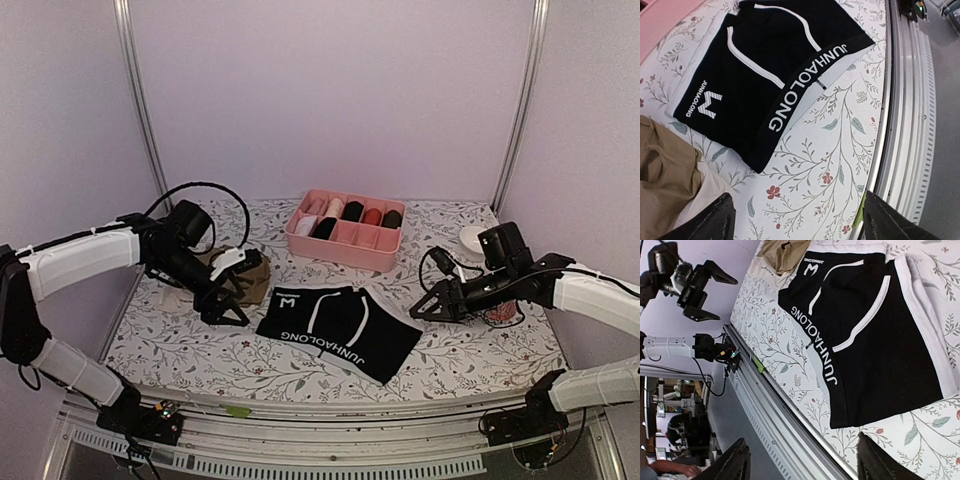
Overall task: Roll the underwear
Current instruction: Flatten out the underwear at the center of the board, then rotate the underwear at the center of the board.
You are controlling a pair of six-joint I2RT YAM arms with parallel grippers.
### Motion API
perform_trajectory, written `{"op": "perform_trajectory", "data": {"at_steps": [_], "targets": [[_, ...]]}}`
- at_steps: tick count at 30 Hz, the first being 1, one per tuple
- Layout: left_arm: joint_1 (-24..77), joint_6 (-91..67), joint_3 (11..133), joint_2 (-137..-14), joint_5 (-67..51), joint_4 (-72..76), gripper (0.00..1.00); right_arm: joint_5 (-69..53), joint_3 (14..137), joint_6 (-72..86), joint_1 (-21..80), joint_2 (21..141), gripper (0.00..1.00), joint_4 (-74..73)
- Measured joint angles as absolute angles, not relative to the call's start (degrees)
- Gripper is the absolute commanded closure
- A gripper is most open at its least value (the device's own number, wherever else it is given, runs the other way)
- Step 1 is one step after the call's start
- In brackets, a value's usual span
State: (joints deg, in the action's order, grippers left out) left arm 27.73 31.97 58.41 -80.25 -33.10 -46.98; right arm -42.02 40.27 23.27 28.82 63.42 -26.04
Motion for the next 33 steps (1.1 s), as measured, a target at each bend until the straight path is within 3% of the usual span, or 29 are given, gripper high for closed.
{"op": "perform_trajectory", "data": {"at_steps": [4, 10, 19, 25, 28, 33], "targets": [[28.2, 31.6, 58.6, -82.6, -32.6, -43.7, 0.3, -41.6, 43.4, 23.4, 28.9, 72.7, 0.49, -23.5], [30.5, 28.9, 60.6, -92.0, -28.7, -35.7, 0.41, -39.0, 48.9, 23.5, 29.7, 86.3, 0.65, -22.9], [34.4, 26.9, 68.5, -107.4, -22.5, -30.2, 0.49, -35.7, 59.0, 21.6, 33.5, 104.4, 0.77, -21.6], [34.5, 26.7, 67.8, -108.6, -18.3, -29.6, 0.5, -33.5, 60.4, 20.1, 36.7, 108.3, 0.8, -23.3], [34.5, 26.7, 67.1, -108.8, -16.3, -29.3, 0.55, -33.4, 60.1, 19.8, 39.5, 108.2, 0.84, -23.1], [34.5, 26.6, 71.3, -113.2, -14.0, -28.9, 0.59, -35.7, 59.2, 21.7, 46.6, 108.2, 0.74, -22.7]]}}
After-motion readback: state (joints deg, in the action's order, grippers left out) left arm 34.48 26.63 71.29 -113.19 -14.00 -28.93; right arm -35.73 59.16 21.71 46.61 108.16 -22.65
